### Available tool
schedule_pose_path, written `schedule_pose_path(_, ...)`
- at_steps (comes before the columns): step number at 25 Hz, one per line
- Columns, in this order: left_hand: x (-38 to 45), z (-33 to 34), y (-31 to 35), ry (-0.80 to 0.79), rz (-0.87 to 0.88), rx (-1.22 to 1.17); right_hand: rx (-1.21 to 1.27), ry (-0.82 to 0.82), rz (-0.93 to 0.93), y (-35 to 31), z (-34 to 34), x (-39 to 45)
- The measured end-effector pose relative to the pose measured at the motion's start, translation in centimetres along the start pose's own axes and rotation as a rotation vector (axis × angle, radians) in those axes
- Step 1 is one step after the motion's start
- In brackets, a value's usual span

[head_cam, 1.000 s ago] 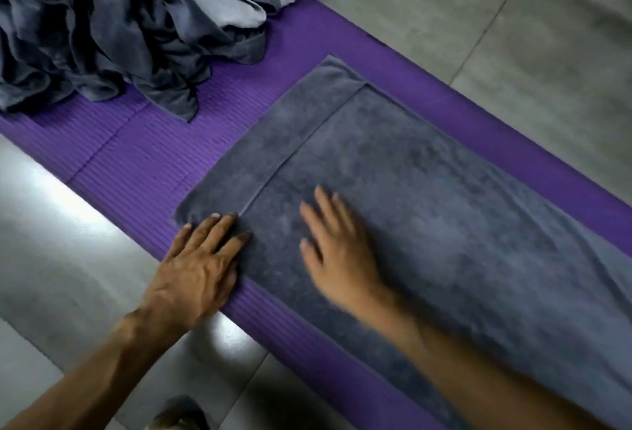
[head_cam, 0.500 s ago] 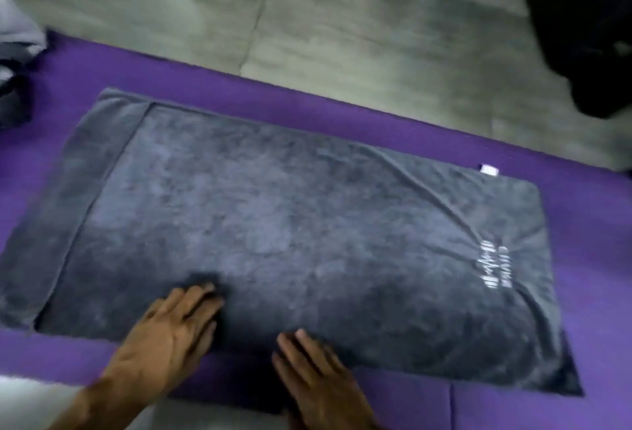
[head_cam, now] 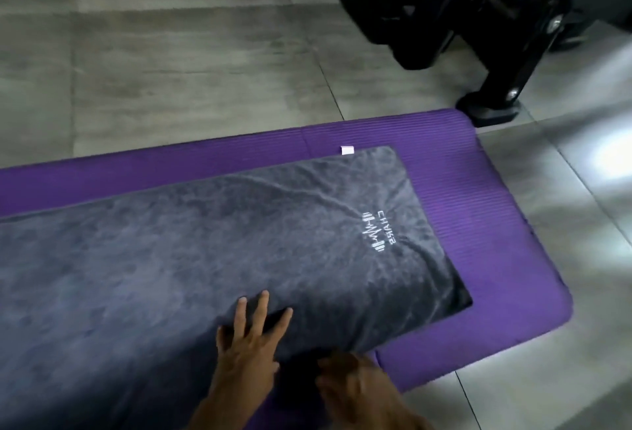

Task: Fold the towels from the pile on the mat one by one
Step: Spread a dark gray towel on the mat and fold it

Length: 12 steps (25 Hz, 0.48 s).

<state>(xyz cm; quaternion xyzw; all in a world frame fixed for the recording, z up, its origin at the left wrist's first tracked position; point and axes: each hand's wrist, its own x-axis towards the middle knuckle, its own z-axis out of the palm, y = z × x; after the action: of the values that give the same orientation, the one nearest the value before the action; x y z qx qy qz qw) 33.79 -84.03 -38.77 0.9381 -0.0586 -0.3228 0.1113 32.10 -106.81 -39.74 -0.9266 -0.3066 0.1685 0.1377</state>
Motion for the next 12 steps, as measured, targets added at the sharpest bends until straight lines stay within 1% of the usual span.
schedule_pose_path(1,0.4,0.0,0.5,0.032,0.004,-0.011,0.044,0.104,0.003,1.4,-1.4,2.6)
schedule_pose_path(2,0.7,0.5,0.5,0.019,-0.016,-0.003,0.061,0.207,0.010,3.4,-2.2,5.8)
schedule_pose_path(3,0.7,0.4,0.7,-0.049,-0.028,-0.010,0.089,0.240,0.055,5.5,-3.0,9.3)
schedule_pose_path(4,1.0,0.3,0.6,-0.043,-0.005,-0.004,0.091,0.250,0.110,7.7,-3.5,12.6)
schedule_pose_path(5,1.3,-0.3,0.9,-0.030,0.022,0.066,0.065,0.204,0.165,9.8,-4.3,15.8)
schedule_pose_path(6,1.2,-0.7,0.9,-0.146,-0.063,0.052,0.024,0.153,0.211,11.7,-5.3,18.6)
schedule_pose_path(7,1.3,-0.7,0.8,-0.119,-0.062,0.058,-0.018,0.085,0.272,13.6,-6.3,20.9)
schedule_pose_path(8,1.5,-0.4,0.5,-0.134,-0.042,0.039,-0.048,0.028,0.362,15.4,-7.2,22.9)
schedule_pose_path(9,1.8,0.4,0.3,-0.014,-0.002,0.029,-0.064,-0.005,0.461,17.1,-8.4,24.6)
schedule_pose_path(11,1.7,0.6,0.6,-0.081,-0.019,-0.007,-0.008,-0.021,0.630,18.5,-10.9,26.4)
schedule_pose_path(12,1.6,0.6,0.5,-0.088,-0.008,-0.001,0.032,0.026,0.653,18.1,-11.3,26.7)
